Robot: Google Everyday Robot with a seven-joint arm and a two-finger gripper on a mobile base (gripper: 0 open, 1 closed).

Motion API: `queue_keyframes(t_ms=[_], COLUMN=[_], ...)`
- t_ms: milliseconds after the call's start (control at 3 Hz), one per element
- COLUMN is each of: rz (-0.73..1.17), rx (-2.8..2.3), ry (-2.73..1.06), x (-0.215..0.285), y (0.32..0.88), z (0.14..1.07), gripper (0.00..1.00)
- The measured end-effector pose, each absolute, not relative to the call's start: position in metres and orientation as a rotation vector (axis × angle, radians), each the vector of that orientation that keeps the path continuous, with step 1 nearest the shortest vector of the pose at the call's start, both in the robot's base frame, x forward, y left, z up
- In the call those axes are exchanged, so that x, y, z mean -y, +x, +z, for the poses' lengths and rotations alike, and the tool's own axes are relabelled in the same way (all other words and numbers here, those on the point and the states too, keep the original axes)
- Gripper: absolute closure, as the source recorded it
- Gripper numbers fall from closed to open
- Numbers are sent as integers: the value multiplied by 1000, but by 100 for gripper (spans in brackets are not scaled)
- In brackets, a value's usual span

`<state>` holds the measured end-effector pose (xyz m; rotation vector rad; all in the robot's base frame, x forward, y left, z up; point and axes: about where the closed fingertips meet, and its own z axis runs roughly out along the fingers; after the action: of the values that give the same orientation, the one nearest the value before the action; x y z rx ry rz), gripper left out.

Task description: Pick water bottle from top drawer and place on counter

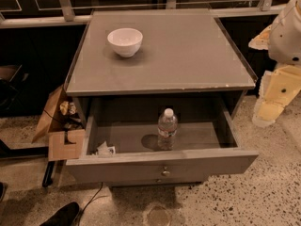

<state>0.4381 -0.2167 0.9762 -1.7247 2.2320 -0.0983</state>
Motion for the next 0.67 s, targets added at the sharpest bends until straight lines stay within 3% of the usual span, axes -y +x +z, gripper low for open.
queue_keyframes(t_ms=[333,667], rz=[-98,-98], rx=[-2232,-2232], ry=[-1725,-1725], x=[217,217], y=[438,438], z=[976,976], gripper=[0,18])
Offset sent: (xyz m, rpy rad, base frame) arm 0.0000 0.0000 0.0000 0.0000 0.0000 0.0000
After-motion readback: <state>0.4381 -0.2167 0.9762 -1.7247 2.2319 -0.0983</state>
